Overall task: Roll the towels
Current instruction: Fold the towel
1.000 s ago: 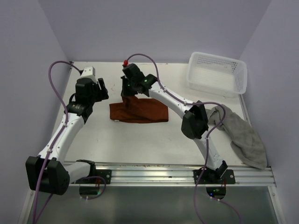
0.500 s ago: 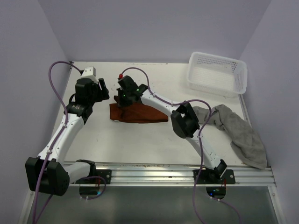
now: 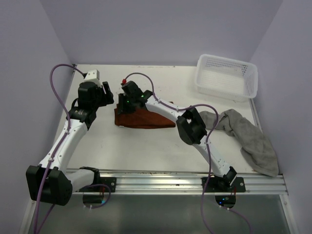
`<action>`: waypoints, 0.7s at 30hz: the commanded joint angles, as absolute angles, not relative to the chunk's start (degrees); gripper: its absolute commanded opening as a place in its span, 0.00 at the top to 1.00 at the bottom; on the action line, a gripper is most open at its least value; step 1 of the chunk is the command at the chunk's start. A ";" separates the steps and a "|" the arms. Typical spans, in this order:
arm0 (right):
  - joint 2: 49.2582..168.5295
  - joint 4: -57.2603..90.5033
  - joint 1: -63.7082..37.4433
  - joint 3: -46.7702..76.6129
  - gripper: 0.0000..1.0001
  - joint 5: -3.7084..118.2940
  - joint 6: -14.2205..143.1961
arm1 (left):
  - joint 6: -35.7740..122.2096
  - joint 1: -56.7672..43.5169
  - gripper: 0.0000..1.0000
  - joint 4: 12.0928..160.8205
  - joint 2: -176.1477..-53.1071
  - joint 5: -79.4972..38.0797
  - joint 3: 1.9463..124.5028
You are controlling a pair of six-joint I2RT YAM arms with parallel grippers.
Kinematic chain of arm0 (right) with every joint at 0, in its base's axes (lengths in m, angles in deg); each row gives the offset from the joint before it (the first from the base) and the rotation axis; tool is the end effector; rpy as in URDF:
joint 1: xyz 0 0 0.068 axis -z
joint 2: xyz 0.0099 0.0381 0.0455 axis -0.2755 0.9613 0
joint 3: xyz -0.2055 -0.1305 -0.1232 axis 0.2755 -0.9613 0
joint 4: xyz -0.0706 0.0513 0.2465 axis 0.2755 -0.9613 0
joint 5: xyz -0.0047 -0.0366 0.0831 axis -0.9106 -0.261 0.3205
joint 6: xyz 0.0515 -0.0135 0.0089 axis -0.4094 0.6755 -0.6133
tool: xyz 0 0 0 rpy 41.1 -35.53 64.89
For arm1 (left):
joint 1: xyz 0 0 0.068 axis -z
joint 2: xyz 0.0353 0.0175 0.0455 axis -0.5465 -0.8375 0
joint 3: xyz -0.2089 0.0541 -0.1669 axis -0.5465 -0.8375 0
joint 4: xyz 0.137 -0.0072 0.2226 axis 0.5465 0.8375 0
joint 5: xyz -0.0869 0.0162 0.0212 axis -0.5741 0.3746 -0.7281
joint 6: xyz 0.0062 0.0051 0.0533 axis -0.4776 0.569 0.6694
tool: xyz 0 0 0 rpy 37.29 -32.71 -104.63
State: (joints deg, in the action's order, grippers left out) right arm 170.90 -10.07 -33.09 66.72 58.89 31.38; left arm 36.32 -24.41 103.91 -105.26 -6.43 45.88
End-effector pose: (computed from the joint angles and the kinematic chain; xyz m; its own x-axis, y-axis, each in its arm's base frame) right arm 0.3646 0.4293 0.1893 -0.8702 -0.0368 -0.4912 -0.3446 0.7581 0.5537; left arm 0.2602 -0.0361 0.3171 -0.4377 -0.2518 -0.8631 -0.0851 0.9673 -0.2391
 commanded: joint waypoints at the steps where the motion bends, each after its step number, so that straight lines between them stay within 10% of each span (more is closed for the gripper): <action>1: 164.49 -8.18 -31.47 64.81 0.64 59.85 31.31 | 35.99 -24.16 0.33 102.01 -103.73 -5.42 45.90; 21: 122.14 -3.97 -13.10 12.60 0.62 60.11 40.01 | 31.42 -23.72 0.33 103.32 -112.69 -13.58 44.14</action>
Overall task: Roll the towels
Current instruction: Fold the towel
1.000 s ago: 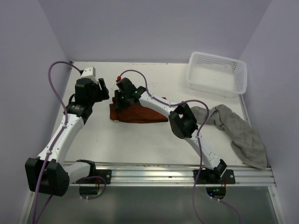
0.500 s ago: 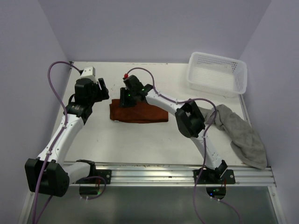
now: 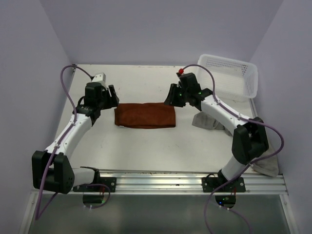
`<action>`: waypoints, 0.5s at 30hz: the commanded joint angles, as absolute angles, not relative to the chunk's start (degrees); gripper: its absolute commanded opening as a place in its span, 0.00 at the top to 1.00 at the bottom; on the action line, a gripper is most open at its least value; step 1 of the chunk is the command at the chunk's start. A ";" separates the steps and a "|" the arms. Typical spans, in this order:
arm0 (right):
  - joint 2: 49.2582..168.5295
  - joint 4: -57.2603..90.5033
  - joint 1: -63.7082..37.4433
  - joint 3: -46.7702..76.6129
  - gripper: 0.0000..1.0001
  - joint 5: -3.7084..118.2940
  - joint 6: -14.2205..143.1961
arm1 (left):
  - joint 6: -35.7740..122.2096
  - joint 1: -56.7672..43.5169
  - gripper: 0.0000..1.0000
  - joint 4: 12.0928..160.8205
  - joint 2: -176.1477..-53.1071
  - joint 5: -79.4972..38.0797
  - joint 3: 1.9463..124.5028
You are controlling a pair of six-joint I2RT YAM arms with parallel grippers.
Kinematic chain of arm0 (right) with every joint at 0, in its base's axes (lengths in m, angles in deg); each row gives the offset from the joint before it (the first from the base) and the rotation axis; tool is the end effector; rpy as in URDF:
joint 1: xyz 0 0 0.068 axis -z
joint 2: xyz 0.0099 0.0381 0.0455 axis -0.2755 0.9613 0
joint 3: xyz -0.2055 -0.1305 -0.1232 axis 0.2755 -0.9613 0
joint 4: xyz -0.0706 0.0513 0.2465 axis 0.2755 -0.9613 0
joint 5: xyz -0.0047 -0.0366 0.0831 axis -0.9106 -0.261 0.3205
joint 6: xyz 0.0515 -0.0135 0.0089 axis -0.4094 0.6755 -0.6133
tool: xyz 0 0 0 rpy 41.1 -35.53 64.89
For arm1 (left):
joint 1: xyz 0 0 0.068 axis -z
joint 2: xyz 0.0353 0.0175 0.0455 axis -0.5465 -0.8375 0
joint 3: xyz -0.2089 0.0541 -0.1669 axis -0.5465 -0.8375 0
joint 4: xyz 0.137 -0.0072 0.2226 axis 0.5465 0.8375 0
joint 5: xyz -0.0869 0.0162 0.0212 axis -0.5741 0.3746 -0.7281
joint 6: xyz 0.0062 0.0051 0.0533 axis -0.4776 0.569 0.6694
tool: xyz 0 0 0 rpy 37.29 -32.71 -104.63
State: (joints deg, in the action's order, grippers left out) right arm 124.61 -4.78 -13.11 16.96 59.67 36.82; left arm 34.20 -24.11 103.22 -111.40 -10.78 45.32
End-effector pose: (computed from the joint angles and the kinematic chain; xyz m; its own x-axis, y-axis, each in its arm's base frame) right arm 0.3331 0.1925 0.2803 -0.8096 0.1875 -0.5562 -0.1638 0.8378 0.5208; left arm 0.2799 -0.0434 0.2877 -0.5444 -0.2697 -0.7943 -0.0631 0.9574 -0.2818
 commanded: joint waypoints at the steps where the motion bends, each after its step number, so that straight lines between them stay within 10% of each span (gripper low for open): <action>1: 121.51 -3.79 -12.84 9.98 0.62 59.24 40.71 | 30.90 -23.72 0.34 103.76 -112.96 -14.02 43.62; 15: 131.60 -2.99 -10.20 18.82 0.90 55.20 44.06 | 24.65 -23.63 0.46 97.88 -112.26 -16.32 30.35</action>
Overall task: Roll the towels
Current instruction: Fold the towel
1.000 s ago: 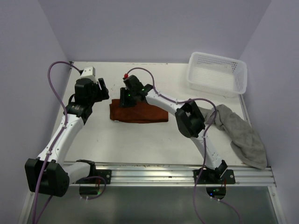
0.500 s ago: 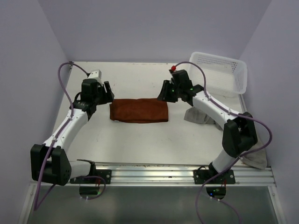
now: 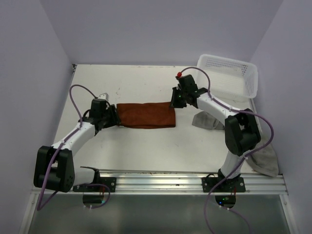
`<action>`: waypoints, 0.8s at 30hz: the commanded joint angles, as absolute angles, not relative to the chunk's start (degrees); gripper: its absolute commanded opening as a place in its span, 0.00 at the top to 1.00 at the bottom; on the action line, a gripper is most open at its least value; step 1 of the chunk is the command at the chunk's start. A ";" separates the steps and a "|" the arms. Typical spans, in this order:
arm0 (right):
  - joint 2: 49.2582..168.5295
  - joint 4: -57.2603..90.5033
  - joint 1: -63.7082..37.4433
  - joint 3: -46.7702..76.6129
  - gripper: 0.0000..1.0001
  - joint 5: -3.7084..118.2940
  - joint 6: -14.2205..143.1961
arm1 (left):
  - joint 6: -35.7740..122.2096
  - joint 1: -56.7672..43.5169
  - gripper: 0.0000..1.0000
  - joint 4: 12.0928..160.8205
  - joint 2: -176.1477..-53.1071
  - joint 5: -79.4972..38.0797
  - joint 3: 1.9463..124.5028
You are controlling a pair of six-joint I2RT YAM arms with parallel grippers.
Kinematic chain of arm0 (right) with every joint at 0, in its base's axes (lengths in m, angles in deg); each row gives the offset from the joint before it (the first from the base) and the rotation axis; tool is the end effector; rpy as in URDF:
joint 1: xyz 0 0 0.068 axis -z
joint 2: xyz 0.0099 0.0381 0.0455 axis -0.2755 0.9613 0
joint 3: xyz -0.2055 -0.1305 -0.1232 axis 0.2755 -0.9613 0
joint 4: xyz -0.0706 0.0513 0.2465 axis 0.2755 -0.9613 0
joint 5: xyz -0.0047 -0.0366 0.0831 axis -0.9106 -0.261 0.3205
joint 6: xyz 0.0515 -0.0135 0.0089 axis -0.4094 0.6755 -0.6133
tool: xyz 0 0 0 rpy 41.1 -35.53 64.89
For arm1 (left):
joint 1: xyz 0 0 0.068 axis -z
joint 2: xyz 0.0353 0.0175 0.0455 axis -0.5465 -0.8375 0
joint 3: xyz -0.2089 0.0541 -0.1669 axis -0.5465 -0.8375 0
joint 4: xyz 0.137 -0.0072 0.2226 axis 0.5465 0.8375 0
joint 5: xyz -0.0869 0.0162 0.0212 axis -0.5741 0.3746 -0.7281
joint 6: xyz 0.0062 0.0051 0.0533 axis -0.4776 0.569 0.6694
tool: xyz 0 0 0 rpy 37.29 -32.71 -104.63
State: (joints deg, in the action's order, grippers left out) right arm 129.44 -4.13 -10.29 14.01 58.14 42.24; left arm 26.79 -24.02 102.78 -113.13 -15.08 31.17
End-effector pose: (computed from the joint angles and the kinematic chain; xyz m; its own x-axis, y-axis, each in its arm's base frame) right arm 0.3488 0.1781 0.2332 -0.8402 0.1210 -0.5286 -0.1348 0.8976 0.4197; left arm 0.2537 -0.0423 0.1994 -0.7365 -0.3571 -0.5745 -0.1783 0.9218 -0.3443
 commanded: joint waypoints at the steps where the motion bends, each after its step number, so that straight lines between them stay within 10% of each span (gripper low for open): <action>1: 132.66 -3.61 -10.20 21.18 0.92 54.93 44.32 | 24.65 -23.63 0.46 97.79 -112.87 -16.14 29.91; 24: 149.80 -6.07 -8.44 35.26 1.00 50.35 45.46 | 24.83 -23.63 0.58 91.99 -119.29 -16.84 29.99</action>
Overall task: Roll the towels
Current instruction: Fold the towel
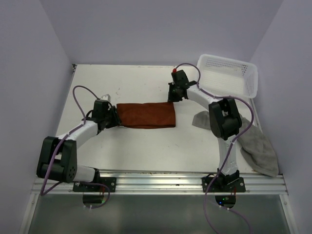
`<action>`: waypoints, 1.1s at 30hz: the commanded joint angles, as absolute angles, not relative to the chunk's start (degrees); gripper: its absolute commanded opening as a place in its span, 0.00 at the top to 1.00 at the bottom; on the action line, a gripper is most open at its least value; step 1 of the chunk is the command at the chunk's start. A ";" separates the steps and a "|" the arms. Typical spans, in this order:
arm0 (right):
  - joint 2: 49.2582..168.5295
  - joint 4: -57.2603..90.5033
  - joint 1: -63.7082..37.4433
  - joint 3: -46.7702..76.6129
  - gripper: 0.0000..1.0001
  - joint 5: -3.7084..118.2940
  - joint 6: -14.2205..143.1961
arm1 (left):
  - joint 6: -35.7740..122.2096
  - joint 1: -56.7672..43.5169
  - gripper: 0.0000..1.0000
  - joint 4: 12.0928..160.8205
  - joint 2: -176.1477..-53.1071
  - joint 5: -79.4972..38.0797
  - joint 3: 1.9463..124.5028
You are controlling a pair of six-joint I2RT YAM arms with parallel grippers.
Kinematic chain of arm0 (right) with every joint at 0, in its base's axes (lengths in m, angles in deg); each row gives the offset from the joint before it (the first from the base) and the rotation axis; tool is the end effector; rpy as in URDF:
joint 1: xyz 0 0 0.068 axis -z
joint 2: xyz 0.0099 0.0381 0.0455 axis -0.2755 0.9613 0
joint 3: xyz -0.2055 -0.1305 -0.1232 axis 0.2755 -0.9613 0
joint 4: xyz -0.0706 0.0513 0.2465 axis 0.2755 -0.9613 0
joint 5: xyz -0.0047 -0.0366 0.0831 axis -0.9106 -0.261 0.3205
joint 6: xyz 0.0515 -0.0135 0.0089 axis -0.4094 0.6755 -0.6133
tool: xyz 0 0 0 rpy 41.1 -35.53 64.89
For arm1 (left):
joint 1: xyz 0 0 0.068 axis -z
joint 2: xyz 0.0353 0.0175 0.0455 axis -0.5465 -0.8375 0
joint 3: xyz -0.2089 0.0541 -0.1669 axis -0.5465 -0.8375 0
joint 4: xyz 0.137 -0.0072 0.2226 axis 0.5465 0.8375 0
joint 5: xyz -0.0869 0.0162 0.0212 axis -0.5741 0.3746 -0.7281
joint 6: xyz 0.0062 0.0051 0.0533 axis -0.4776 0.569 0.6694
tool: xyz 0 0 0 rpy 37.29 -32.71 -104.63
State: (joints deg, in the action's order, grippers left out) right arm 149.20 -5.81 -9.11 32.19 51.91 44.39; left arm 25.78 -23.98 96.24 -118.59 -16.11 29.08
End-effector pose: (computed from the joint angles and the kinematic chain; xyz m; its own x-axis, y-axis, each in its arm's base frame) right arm 0.4248 0.2005 0.1889 -0.8339 0.1088 -0.5410 -0.0769 0.9479 0.3092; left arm 0.2630 -0.0447 0.1735 -0.7489 -0.3698 -0.5500 -0.1867 0.9140 -0.3603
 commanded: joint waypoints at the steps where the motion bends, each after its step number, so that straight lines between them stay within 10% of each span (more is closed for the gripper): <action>1: 149.98 -6.34 -8.53 35.52 1.00 50.27 45.72 | 24.74 -23.63 0.59 91.81 -119.64 -16.75 29.90; 17: 154.81 -4.84 -8.26 32.19 1.00 52.20 44.32 | 23.51 -23.63 0.93 90.49 -116.83 -15.70 25.25; 33: 156.75 -6.86 -7.82 34.29 1.00 51.67 44.58 | 22.63 -23.63 0.91 92.34 -111.38 -11.22 21.99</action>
